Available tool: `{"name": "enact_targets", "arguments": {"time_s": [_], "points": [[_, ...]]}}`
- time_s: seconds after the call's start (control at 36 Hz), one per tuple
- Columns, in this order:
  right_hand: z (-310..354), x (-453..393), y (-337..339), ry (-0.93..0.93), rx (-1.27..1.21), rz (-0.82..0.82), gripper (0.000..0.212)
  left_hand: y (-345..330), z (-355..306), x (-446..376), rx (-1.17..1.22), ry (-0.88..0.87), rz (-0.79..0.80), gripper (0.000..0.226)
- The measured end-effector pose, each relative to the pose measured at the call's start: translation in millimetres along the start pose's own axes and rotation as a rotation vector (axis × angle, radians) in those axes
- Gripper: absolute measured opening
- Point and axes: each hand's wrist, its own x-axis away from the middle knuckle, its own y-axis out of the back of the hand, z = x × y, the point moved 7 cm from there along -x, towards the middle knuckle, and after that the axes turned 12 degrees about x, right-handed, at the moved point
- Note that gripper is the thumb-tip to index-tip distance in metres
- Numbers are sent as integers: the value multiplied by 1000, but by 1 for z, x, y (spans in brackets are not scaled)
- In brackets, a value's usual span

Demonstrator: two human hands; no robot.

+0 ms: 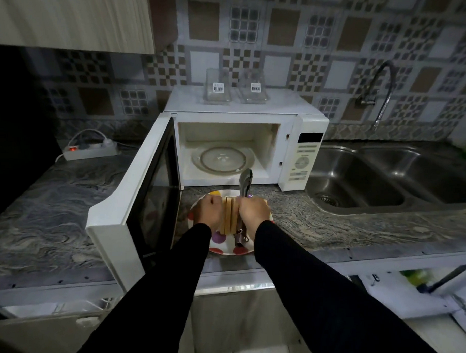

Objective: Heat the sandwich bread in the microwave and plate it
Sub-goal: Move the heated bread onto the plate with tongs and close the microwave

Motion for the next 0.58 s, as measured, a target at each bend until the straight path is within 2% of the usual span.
{"name": "enact_targets", "arguments": {"time_s": [0.06,0.17,0.28,0.36,0.47,0.58], "points": [[3,-3,4,-26,-75,6,26,-6,3,0,43,79,75,31],[9,-11,17,-41,-174,20,25,-22,-10,32,282,258,288,33],[11,-15,32,-67,-243,10,31,-30,-16,55,230,326,494,29],[15,-9,45,-64,-291,4,21,-35,-14,63,205,388,620,25],[15,-10,53,-48,-298,6,14,-39,-13,60,241,377,696,12],[16,-9,50,-70,-315,38,12,-41,-16,56,288,346,711,11]]}}
